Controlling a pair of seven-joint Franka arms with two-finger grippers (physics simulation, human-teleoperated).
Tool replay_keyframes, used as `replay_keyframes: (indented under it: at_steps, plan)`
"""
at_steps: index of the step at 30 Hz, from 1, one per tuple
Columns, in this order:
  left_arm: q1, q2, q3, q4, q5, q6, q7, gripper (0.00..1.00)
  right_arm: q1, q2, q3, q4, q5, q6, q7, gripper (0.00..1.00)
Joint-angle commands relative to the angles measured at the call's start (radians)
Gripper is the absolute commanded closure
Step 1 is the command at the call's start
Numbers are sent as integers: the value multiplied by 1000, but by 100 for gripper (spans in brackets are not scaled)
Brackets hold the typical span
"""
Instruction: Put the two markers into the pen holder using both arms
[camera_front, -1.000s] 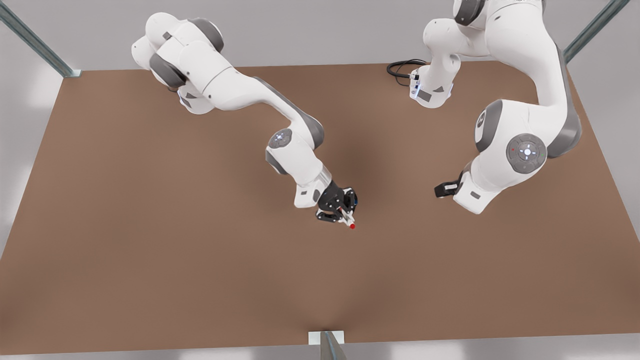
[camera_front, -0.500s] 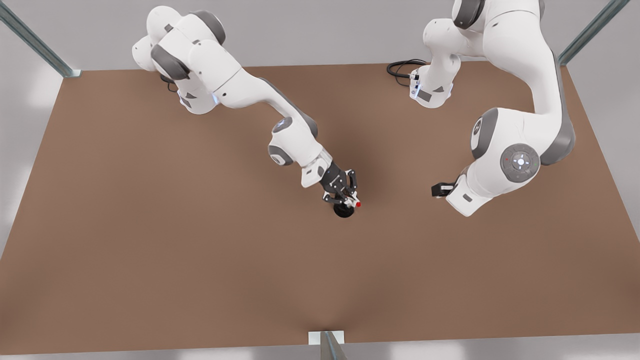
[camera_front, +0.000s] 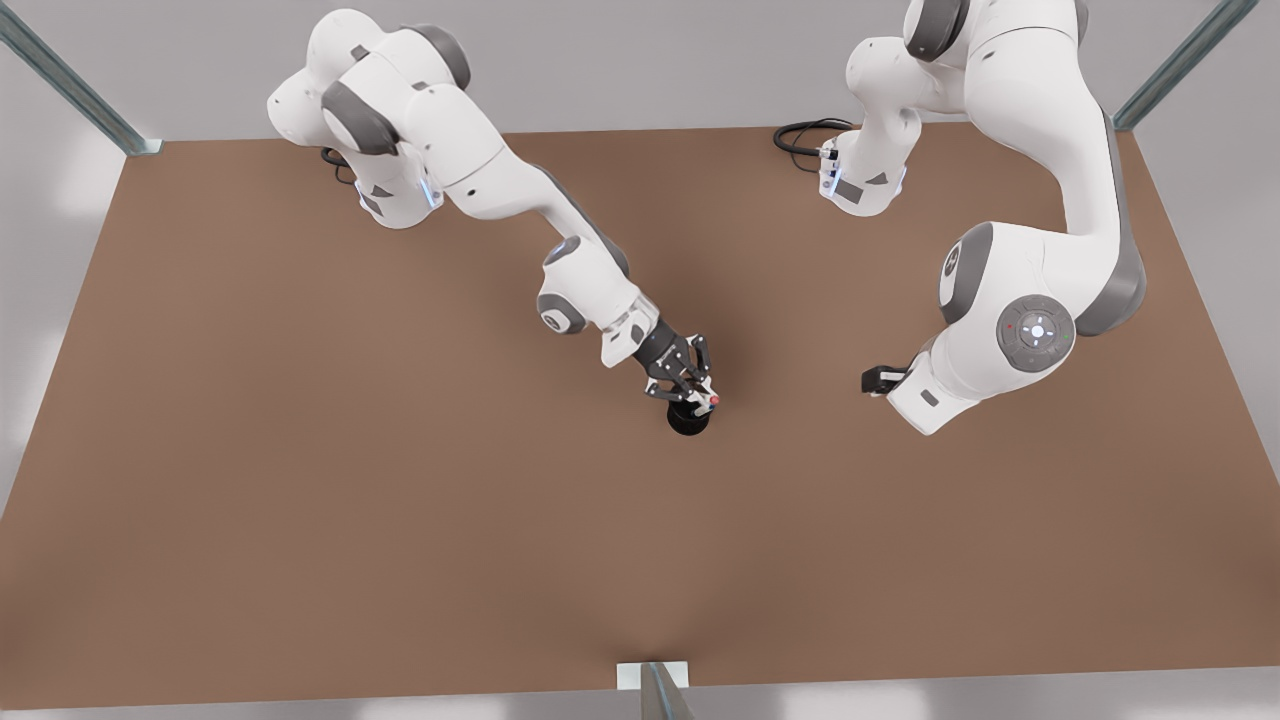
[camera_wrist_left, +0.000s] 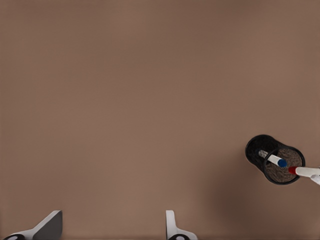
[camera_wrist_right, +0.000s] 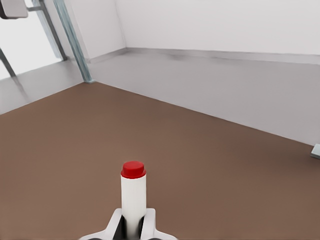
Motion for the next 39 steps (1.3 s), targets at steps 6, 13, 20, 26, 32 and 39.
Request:
replay_keyframes:
  at_steps: [6,13,20,26,32,39]
  plan:
    - [1,0,0,0,1,2,50,0,20,16,-25,5,8,39,19,77]
    - [0,0,0,0,1,2,50,0,25,24,-28,6,32,39,19,5]
    - [1,0,0,0,-1,2,50,0,25,22,-57,46,35,22,10,1]
    - [5,6,0,2,2,4,65,0,-231,-373,-52,353,35,-1405,-32,0]
    - [5,6,2,10,2,-2,53,0,-601,-650,-111,135,279,-1866,-408,0]
    - [6,14,3,10,2,-2,51,0,-690,-576,-32,197,250,-1771,-423,0]
